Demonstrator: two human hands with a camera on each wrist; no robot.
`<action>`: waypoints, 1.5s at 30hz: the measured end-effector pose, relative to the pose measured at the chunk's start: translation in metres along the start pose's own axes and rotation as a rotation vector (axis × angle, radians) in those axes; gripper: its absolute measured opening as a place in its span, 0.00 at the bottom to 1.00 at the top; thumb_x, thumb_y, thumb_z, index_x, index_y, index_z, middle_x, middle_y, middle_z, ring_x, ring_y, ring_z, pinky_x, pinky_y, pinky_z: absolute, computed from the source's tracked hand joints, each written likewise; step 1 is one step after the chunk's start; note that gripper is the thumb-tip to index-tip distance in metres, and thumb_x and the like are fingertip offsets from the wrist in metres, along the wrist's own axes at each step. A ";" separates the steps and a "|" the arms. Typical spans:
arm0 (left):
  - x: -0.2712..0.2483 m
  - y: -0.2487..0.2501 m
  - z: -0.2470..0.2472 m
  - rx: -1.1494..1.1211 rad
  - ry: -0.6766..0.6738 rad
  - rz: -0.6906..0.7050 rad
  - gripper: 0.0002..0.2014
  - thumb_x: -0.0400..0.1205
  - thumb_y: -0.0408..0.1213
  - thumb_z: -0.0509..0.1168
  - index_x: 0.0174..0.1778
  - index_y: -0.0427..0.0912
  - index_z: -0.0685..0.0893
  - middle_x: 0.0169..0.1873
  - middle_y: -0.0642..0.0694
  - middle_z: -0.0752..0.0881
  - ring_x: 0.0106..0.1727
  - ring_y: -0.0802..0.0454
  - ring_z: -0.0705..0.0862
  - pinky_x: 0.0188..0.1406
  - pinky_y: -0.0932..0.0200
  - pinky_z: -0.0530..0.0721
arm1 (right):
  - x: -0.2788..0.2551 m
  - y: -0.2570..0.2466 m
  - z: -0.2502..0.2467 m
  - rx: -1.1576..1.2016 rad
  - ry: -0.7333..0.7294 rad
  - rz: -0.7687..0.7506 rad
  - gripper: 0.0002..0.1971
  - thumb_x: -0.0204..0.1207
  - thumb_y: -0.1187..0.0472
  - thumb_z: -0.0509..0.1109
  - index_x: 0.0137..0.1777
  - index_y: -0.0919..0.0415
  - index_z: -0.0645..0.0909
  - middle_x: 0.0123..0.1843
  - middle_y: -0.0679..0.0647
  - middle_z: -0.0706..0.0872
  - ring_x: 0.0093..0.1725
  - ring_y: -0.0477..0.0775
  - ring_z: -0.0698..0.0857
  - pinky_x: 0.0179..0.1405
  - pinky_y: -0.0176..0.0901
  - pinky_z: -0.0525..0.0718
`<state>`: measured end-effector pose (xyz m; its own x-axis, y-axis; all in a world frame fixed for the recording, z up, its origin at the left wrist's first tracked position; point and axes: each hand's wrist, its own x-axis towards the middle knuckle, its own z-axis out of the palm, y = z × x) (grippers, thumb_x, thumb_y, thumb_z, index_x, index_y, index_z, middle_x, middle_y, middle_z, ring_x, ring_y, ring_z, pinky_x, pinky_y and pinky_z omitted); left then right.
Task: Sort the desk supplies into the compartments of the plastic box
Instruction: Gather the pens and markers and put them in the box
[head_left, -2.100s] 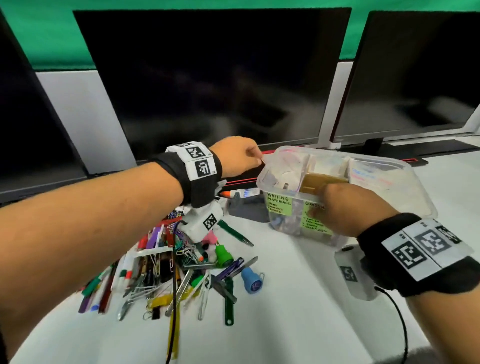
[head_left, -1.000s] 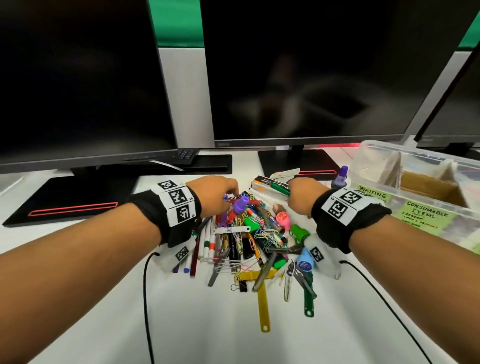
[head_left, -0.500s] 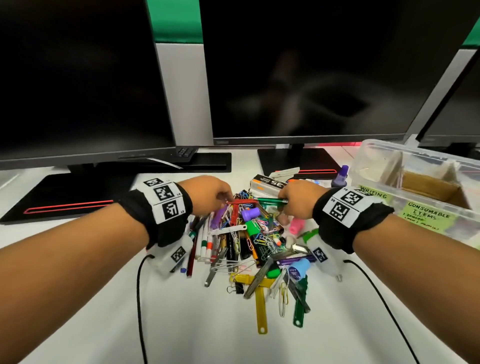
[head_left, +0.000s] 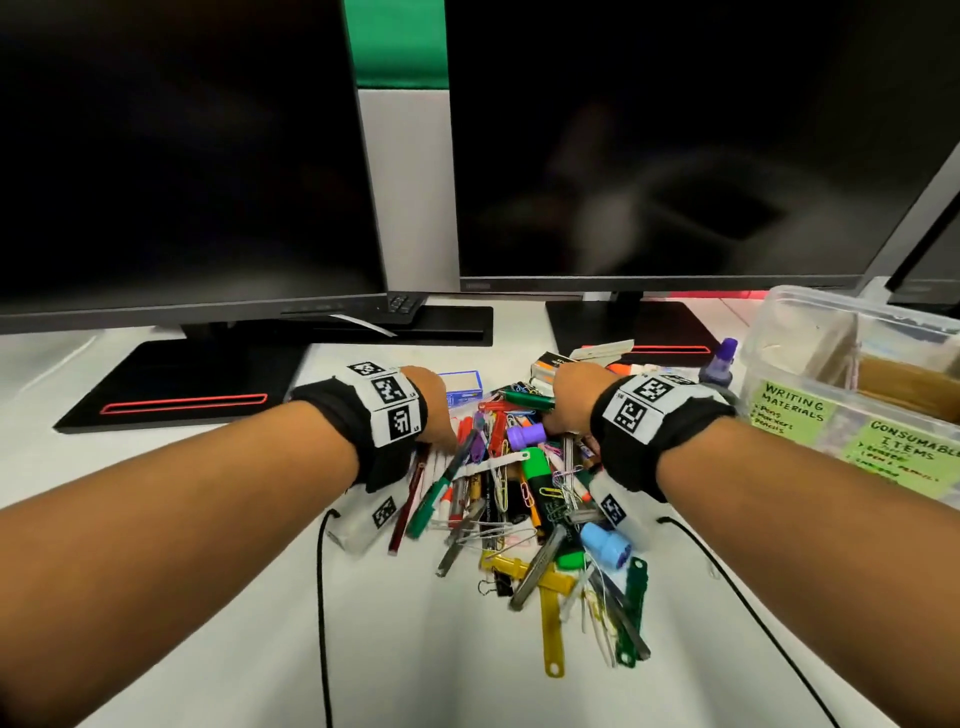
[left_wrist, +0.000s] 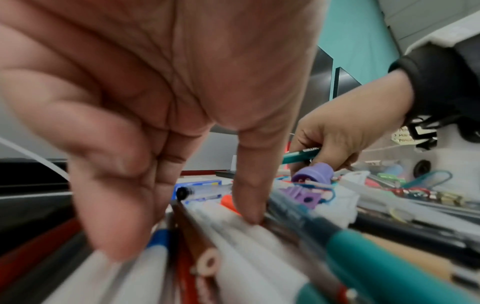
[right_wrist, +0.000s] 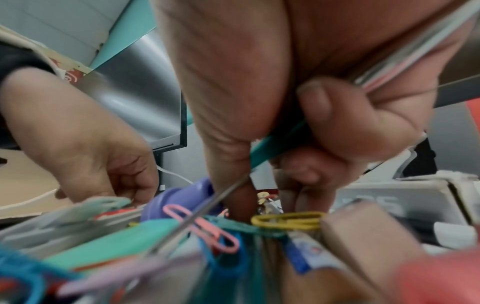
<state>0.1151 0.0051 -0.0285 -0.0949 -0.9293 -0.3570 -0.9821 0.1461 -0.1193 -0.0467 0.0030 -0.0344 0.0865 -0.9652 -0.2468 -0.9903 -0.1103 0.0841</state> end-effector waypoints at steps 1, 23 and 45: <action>-0.001 0.002 0.001 0.014 -0.009 0.007 0.22 0.77 0.54 0.68 0.57 0.39 0.84 0.38 0.45 0.85 0.43 0.48 0.82 0.47 0.60 0.81 | 0.000 0.001 0.001 0.010 -0.012 0.004 0.16 0.77 0.50 0.69 0.55 0.63 0.78 0.45 0.56 0.77 0.43 0.54 0.77 0.32 0.38 0.73; 0.000 0.023 0.014 0.087 -0.004 0.039 0.19 0.80 0.45 0.66 0.65 0.40 0.83 0.62 0.44 0.84 0.64 0.46 0.83 0.62 0.56 0.82 | -0.016 0.012 0.002 0.206 -0.116 0.086 0.09 0.78 0.54 0.67 0.47 0.60 0.81 0.38 0.54 0.80 0.43 0.54 0.78 0.33 0.37 0.75; -0.008 -0.008 -0.017 -1.559 -0.035 0.209 0.11 0.85 0.22 0.54 0.58 0.37 0.78 0.39 0.40 0.81 0.38 0.50 0.82 0.31 0.60 0.88 | -0.034 0.031 -0.023 1.191 0.012 0.027 0.04 0.82 0.69 0.57 0.48 0.63 0.72 0.33 0.61 0.83 0.34 0.58 0.85 0.43 0.55 0.87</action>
<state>0.1208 0.0058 -0.0084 -0.2635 -0.9269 -0.2671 -0.1498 -0.2342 0.9606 -0.0774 0.0266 -0.0016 0.0591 -0.9667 -0.2490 -0.4690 0.1933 -0.8618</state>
